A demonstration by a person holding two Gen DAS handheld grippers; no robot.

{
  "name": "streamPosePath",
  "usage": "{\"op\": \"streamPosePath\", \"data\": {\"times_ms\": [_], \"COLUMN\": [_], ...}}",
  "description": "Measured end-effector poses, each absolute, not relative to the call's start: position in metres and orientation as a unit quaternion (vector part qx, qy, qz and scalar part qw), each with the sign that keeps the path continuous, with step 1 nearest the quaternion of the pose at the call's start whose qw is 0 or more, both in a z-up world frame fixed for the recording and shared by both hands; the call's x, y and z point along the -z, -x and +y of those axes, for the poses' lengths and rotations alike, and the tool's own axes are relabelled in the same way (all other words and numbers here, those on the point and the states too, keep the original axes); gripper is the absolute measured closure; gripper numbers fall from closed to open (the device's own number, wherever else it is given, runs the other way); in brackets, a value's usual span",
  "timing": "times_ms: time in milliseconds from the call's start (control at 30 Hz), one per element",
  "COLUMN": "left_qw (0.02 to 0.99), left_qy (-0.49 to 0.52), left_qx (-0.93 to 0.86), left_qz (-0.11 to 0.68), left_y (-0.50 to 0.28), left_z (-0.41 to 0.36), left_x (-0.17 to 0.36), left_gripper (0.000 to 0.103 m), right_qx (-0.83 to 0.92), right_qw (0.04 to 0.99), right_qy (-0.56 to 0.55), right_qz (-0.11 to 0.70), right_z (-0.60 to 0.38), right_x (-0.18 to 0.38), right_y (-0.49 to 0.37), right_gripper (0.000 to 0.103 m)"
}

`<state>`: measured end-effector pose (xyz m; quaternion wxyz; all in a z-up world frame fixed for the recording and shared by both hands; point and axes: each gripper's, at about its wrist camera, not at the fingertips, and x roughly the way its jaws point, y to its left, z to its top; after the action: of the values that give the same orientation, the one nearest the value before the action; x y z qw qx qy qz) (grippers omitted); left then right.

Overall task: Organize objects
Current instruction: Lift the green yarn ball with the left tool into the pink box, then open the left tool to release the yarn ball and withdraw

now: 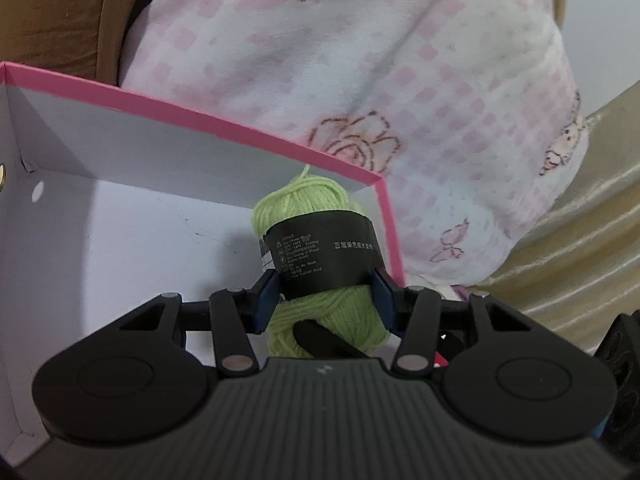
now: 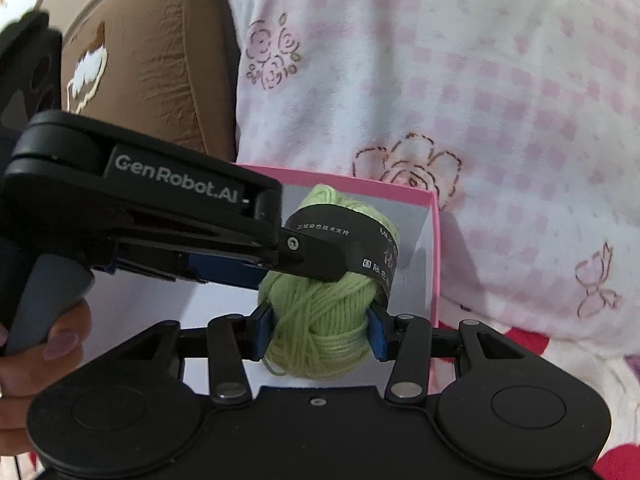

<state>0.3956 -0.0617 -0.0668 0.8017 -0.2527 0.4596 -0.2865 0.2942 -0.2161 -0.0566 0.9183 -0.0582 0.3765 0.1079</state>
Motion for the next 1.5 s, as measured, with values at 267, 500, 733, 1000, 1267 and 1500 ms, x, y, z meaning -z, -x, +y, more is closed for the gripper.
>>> {"op": "streamPosePath", "data": {"times_ms": [267,500,733,1000,1267,1500], "left_qw": [0.784,0.773,0.758,0.771,0.774,0.788], "left_qy": [0.264,0.286,0.3,0.274,0.277,0.263], "left_qx": [0.261,0.237,0.243,0.238,0.221,0.227], "left_qz": [0.498,0.514,0.526,0.524,0.525,0.509], "left_y": [-0.413,-0.424,-0.424,-0.416,-0.422,-0.4], "left_z": [-0.064,-0.06,-0.062,-0.069,-0.074,-0.069], "left_x": [0.084,0.094,0.107,0.1,0.103,0.084], "left_gripper": [0.055,0.065,0.066,0.069,0.071,0.067], "right_qx": [-0.099,-0.079,-0.065,-0.073,-0.045,-0.056], "right_qw": [0.916,0.914,0.909,0.914,0.919,0.919], "right_qy": [0.073,0.092,0.099,0.106,0.111,0.103], "right_qz": [0.383,0.387,0.399,0.386,0.375,0.377], "right_z": [-0.213,-0.202,-0.209,-0.21,-0.208,-0.223], "right_x": [0.077,0.087,0.086,0.092,0.099,0.093], "right_y": [-0.306,-0.319,-0.313,-0.306,-0.309,-0.304], "right_gripper": [0.051,0.049,0.045,0.075,0.075,0.068]}}
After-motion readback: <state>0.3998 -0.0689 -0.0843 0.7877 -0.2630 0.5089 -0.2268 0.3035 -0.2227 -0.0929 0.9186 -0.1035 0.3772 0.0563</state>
